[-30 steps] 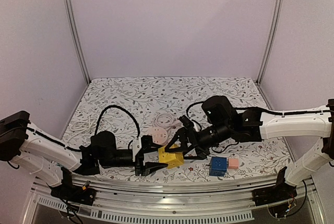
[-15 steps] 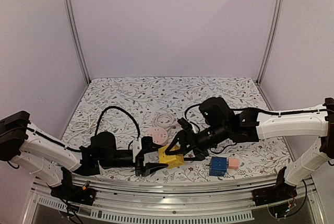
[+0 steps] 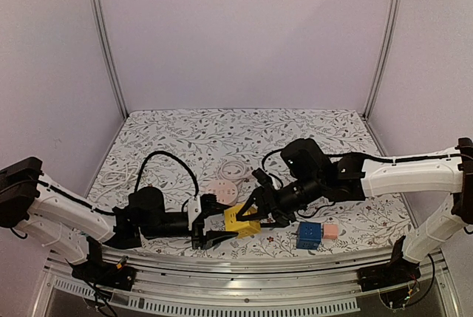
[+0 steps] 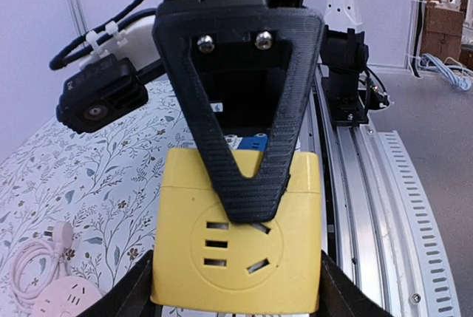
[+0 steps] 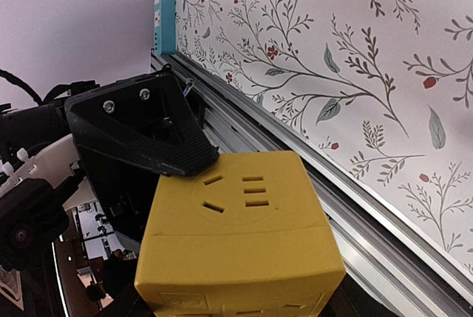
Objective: Insert the plug
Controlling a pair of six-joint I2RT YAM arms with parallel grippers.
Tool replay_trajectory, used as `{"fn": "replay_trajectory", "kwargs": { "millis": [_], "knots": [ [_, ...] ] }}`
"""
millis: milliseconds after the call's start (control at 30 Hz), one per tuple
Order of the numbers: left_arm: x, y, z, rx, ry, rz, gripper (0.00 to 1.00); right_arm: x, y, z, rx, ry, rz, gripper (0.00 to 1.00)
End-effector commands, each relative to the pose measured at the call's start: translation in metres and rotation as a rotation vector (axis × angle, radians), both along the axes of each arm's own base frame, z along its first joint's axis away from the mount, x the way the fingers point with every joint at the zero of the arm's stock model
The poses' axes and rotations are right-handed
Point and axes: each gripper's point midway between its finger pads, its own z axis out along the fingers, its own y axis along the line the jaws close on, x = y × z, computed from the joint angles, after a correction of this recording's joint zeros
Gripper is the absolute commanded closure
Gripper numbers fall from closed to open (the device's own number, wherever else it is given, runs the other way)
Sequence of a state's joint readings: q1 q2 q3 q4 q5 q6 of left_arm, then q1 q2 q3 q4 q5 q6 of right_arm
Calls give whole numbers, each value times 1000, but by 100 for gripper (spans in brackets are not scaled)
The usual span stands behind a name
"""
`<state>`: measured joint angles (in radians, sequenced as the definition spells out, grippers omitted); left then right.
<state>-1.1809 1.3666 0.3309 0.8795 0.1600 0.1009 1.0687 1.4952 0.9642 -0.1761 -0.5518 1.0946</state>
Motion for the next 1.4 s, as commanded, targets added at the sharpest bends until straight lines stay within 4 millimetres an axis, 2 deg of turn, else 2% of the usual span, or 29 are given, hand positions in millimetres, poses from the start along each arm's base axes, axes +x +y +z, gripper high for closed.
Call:
{"fn": "replay_trajectory", "kwargs": {
  "millis": [0,33,67,267,467,600,800,867,967,1067,1233,1367],
  "knots": [
    [2,-4,15,-46,-9,24,36,-1,8,8,28,-32,31,61],
    [4,-3,15,-49,-4,41,6,0,8,7,19,-38,29,62],
    [6,-2,16,-54,-1,56,1,1,7,7,11,-48,25,63],
    [18,8,22,-67,-1,141,1,19,-8,-1,-105,-152,-35,67],
    [17,12,29,-86,7,145,0,30,-16,-2,-174,-222,-61,68],
    [41,22,35,-101,24,300,0,45,-25,-2,-235,-275,-100,69],
    [92,50,34,-79,114,650,1,72,-46,-7,-277,-292,-151,74],
    [110,59,31,-54,159,762,4,79,-54,-9,-287,-304,-170,74],
    [143,78,15,8,253,931,11,82,-65,-14,-309,-322,-193,74],
    [172,86,-12,100,350,1034,12,83,-71,-17,-310,-335,-208,74],
    [207,78,-61,202,516,1017,17,79,-76,-23,-314,-327,-203,74],
    [225,76,-90,226,616,997,26,75,-81,-27,-317,-325,-203,74]
  ]
}}
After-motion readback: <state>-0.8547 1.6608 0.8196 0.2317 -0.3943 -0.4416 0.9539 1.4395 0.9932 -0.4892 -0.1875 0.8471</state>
